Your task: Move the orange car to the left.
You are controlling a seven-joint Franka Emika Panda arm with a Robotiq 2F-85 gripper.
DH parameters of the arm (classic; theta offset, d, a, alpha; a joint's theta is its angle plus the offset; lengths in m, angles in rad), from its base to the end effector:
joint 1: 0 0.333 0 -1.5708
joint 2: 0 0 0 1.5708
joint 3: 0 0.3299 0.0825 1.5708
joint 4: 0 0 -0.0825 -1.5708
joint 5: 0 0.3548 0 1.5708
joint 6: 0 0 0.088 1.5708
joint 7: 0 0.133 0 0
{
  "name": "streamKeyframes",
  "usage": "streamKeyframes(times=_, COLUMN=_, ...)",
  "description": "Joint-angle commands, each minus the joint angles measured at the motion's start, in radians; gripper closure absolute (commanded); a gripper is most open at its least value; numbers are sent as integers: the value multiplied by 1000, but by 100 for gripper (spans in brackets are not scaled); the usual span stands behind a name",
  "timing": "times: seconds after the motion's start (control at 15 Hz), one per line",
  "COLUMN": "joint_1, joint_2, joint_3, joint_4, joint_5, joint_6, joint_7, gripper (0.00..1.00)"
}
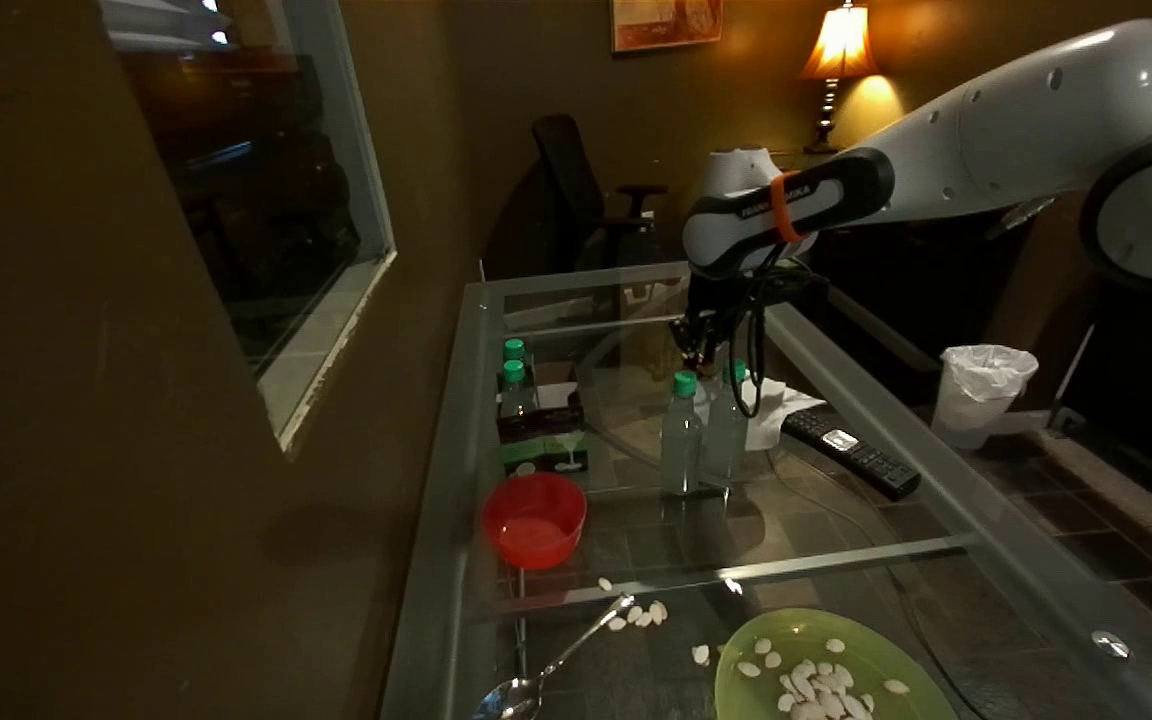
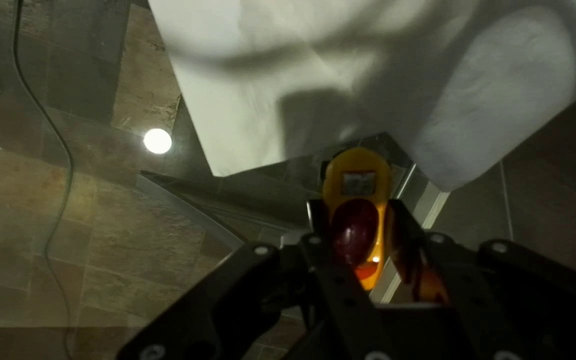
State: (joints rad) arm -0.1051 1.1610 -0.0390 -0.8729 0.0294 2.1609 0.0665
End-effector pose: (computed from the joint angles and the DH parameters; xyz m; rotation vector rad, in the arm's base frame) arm 0.7877 -0.0991 0.1836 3.1060 -0.3111 0.1988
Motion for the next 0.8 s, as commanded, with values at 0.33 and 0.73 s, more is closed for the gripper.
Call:
streamKeyframes(times=0.33, joint_1=20, joint_2=-124, joint_3=24, joint_4=-63, joint_5=21, joint_6=-160, joint_7=15, gripper=92)
streamKeyframes(times=0.73, joint_1=12, joint_2=-274, joint_3=70, joint_4=-219, joint_5=16, joint_6=-270, joint_7=-27, gripper=92)
